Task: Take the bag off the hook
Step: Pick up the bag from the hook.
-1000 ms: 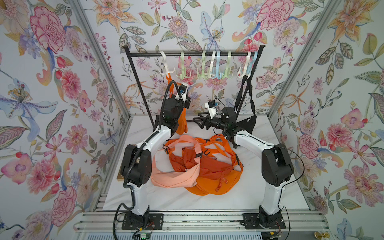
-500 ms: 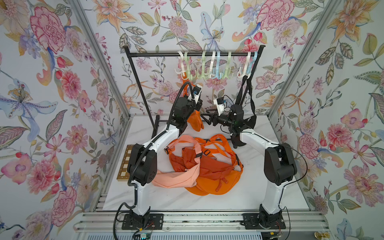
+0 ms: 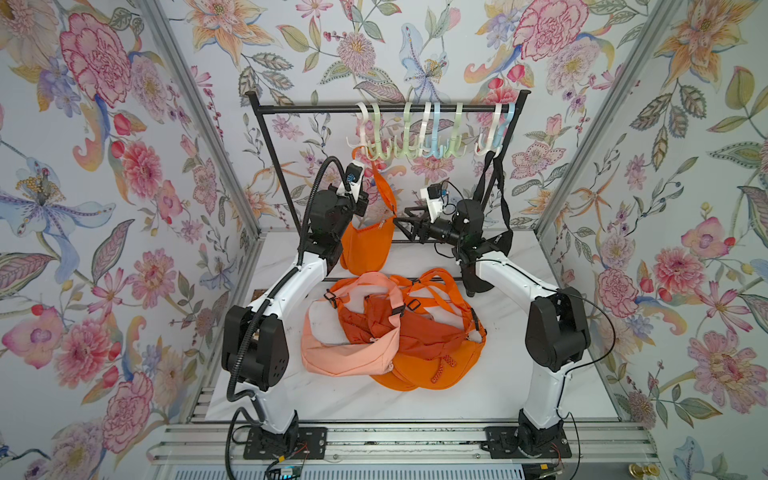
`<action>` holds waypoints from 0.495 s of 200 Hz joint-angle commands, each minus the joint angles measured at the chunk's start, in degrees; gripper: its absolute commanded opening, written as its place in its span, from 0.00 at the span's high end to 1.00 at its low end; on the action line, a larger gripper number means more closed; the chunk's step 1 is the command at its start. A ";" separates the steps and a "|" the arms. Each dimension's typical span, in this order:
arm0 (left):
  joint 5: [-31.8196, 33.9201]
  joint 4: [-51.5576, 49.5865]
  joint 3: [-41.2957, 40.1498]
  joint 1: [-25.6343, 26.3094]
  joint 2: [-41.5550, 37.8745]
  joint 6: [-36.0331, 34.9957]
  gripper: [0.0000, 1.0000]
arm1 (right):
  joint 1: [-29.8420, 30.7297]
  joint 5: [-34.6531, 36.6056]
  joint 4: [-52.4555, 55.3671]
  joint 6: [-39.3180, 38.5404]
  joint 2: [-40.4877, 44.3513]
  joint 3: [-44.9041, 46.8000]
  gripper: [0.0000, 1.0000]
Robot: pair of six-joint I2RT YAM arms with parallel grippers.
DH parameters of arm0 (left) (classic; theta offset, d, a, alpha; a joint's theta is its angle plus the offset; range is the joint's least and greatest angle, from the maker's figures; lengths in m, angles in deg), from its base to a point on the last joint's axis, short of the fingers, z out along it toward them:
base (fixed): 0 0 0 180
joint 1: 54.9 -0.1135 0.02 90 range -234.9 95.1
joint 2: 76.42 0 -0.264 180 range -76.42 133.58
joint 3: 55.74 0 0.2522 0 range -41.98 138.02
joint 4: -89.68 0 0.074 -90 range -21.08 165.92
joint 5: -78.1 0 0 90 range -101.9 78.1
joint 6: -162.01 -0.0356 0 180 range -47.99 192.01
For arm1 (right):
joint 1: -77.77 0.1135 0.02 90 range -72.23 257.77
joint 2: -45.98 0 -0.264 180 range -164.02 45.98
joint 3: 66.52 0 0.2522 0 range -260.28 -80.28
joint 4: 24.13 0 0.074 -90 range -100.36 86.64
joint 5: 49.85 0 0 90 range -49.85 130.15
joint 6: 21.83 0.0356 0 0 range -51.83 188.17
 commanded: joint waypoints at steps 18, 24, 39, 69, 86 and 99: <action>0.29 -2.01 0.74 0.19 -0.99 -1.64 1.00 | 0.79 5.18 0.46 -2.38 -13.77 -15.67 0.24; 0.22 -2.17 0.90 0.15 -0.90 -1.69 1.00 | 0.55 5.20 0.31 -1.62 -16.08 -18.52 0.23; -0.02 -2.52 1.35 -0.05 -0.90 -1.52 1.00 | 0.41 4.12 -1.25 -1.02 -21.58 -25.15 0.13; -0.69 -3.07 1.76 -0.44 -1.40 -0.94 1.00 | 0.94 7.29 -1.52 -1.18 -31.27 -38.04 0.08; -0.88 -3.66 1.79 -0.44 -1.75 -1.15 1.00 | 0.94 9.25 -3.79 -0.13 -36.14 -43.49 0.08; -0.85 -4.10 1.64 -0.49 -2.12 -1.49 1.00 | 1.07 10.47 -6.21 0.24 -39.06 -46.40 0.07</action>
